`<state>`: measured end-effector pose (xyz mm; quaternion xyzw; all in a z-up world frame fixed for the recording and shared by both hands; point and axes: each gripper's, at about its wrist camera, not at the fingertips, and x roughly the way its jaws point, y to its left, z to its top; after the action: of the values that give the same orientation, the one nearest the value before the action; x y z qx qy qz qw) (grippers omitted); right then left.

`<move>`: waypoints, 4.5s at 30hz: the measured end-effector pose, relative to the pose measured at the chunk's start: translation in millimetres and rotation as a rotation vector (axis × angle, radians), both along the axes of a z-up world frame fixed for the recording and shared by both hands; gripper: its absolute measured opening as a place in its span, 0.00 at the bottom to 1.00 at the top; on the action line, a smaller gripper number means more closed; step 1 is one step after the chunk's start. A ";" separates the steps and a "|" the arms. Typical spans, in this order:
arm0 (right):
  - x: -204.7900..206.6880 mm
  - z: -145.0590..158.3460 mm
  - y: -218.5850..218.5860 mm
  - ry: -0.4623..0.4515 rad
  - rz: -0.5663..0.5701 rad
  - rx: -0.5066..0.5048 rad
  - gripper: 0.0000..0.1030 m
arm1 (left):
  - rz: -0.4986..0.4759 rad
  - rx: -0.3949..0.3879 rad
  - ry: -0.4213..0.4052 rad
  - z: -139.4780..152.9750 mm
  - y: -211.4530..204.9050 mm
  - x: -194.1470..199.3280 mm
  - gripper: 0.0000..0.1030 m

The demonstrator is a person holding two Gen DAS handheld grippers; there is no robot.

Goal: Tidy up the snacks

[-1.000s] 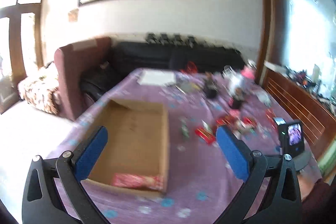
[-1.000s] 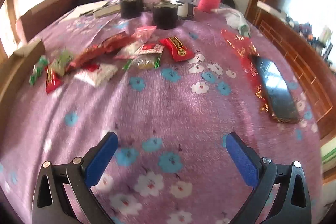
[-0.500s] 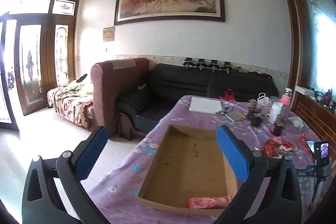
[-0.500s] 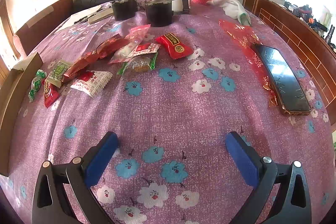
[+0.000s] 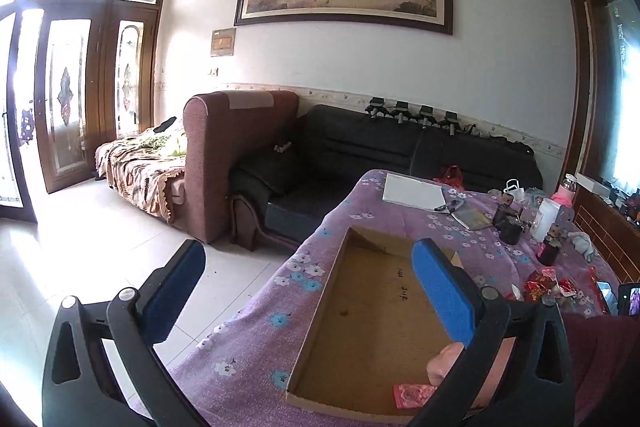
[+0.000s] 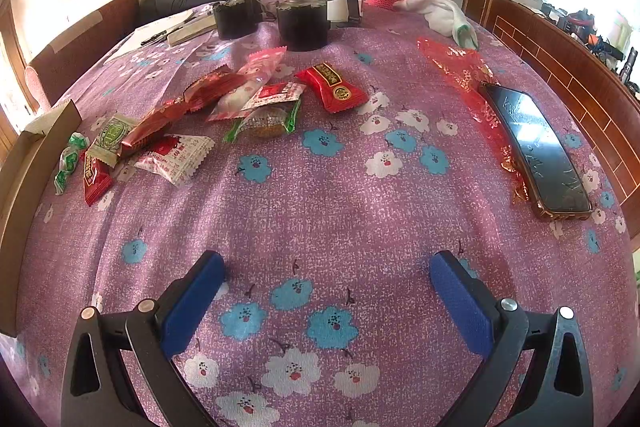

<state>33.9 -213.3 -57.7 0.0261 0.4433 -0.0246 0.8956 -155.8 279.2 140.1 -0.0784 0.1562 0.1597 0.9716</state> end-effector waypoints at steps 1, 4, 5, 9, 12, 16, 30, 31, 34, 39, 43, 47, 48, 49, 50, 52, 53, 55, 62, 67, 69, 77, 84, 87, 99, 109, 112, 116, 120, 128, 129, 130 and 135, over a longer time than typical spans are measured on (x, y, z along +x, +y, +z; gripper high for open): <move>0.0 0.0 -0.3 0.000 0.000 0.000 1.00 | -0.009 -0.002 0.001 -1.2 -1.0 1.6 1.00; -0.1 0.0 0.3 0.000 0.000 0.000 1.00 | -0.033 0.001 0.004 -2.8 -6.9 4.0 1.00; -0.1 0.0 0.3 0.000 0.000 0.000 1.00 | -0.044 0.001 0.006 -3.1 -9.6 4.6 1.00; 0.0 0.0 0.3 0.000 0.000 0.000 1.00 | -0.100 0.000 0.013 -2.6 -29.0 11.3 1.00; 0.1 0.1 0.4 0.000 0.000 0.000 1.00 | -0.163 -0.011 0.027 -0.3 -55.4 19.5 1.00; 0.3 0.1 0.3 0.000 0.000 0.000 1.00 | -0.252 -0.028 0.083 -1.3 -91.1 27.7 1.00; 0.0 -0.2 0.3 0.000 0.000 0.000 1.00 | -0.422 -0.068 0.348 -18.4 -194.6 57.2 1.00; -0.1 -0.3 1.1 0.000 -0.001 -0.001 1.00 | -0.418 -0.075 0.356 -16.7 -195.7 55.2 1.00; -1.0 -0.2 1.1 0.015 -0.003 0.002 1.00 | -0.393 -0.069 0.339 -10.8 -193.3 48.1 1.00; 1.8 2.9 0.7 0.095 0.048 0.006 1.00 | -0.366 -0.113 0.323 7.9 -180.8 59.3 1.00; -10.3 15.7 -0.5 0.066 0.089 0.144 0.96 | -0.379 -0.105 0.324 15.7 -183.8 87.7 1.00; -20.4 33.4 29.7 0.005 0.244 0.198 0.95 | -0.408 -0.116 0.385 11.3 -182.7 131.7 1.00; -21.3 35.7 38.7 -0.003 0.279 0.192 0.95 | -0.425 -0.145 0.426 4.8 -181.6 148.3 1.00; -21.0 37.5 51.1 -0.010 0.322 0.181 0.95 | -0.438 -0.185 0.471 -3.5 -180.3 164.7 1.00; -20.5 38.3 62.3 -0.019 0.357 0.170 0.92 | -0.445 -0.211 0.493 -8.9 -179.3 172.6 1.00; -18.9 36.6 82.1 -0.025 0.407 0.137 0.86 | -0.459 -0.261 0.532 -22.8 -178.8 194.0 0.94; -16.1 34.0 94.5 -0.019 0.434 0.123 0.80 | -0.470 -0.272 0.538 -27.4 -180.3 200.3 0.92; -10.5 28.7 112.5 0.003 0.469 0.120 0.69 | -0.503 -0.252 0.573 -38.0 -187.7 217.4 0.88; 5.0 18.0 150.2 0.007 0.495 0.069 0.59 | -0.593 -0.240 0.701 -70.8 -202.8 256.7 0.51; 6.4 17.3 154.2 -0.005 0.492 0.032 0.49 | -0.615 -0.197 0.738 -81.6 -215.5 264.3 0.51; 6.6 16.5 153.8 -0.012 0.486 0.023 0.43 | -0.617 -0.175 0.766 -88.1 -220.1 266.1 0.45; 8.7 17.4 132.8 -0.012 0.467 0.107 0.29 | -0.595 -0.185 0.826 -109.7 -218.6 271.7 0.30; 6.0 19.3 123.9 -0.003 0.469 0.175 0.26 | -0.577 -0.146 0.848 -120.3 -221.3 266.9 0.19; 7.4 19.1 118.7 0.004 0.465 0.209 0.25 | -0.571 -0.156 0.838 -123.1 -218.0 266.3 0.18; -23.5 43.8 105.3 -0.021 0.458 0.273 0.23 | -0.618 -0.231 0.694 -76.5 -199.5 217.3 0.17; -48.2 100.4 167.3 -0.065 0.609 0.360 0.23 | -0.507 -0.230 0.588 -37.4 -110.3 146.8 0.18; -46.2 108.7 206.0 -0.044 0.669 0.401 0.23 | -0.429 -0.204 0.593 -43.4 -79.1 136.0 0.18; -40.9 102.0 261.6 0.006 0.727 0.396 0.23 | -0.323 -0.186 0.629 -64.4 -39.9 132.3 0.18; -35.5 83.3 298.7 0.050 0.743 0.369 0.23 | -0.279 -0.198 0.664 -84.0 -19.0 134.0 0.18; -38.0 70.7 313.9 0.013 0.759 0.321 0.63 | -0.281 -0.234 0.666 -87.0 -5.6 130.9 0.28; -37.9 72.1 311.7 -0.001 0.753 0.315 0.64 | -0.277 -0.238 0.661 -85.5 -5.5 129.6 0.35; -38.5 74.6 308.9 -0.012 0.749 0.316 0.64 | -0.268 -0.238 0.653 -82.5 -6.0 127.0 0.37; -46.0 89.5 270.6 -0.064 0.712 0.358 0.64 | -0.270 -0.213 0.591 -58.0 -21.7 116.8 0.42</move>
<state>-12.1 57.3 31.8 0.0272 0.3937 0.3656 0.8429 -39.0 257.5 82.1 -0.1082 0.4557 0.0283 0.8831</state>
